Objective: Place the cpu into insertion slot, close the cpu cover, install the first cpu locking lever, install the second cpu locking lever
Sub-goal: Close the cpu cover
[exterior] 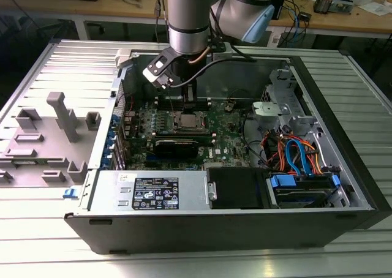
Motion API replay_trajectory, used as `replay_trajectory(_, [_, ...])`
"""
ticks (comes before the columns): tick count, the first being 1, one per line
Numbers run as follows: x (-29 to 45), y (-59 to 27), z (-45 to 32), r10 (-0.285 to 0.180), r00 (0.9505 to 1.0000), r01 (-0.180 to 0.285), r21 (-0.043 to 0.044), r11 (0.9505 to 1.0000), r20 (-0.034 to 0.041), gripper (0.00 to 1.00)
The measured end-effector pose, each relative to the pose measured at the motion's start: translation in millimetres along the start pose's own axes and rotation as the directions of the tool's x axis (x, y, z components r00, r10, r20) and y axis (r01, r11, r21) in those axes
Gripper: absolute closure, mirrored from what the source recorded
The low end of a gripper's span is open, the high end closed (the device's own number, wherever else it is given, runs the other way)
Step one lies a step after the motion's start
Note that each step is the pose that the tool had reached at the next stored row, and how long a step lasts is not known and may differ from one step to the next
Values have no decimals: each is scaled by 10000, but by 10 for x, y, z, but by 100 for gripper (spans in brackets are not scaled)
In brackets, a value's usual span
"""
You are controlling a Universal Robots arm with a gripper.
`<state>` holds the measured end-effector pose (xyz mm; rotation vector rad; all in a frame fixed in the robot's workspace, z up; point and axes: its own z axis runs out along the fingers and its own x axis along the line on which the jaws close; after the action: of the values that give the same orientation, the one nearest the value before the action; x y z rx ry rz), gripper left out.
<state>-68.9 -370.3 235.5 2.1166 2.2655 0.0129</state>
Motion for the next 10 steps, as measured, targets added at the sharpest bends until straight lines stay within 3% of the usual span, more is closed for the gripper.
replay_trajectory(10, [2, -37, 14, 1, 10000, -1, -1, 10000, -31, 89])
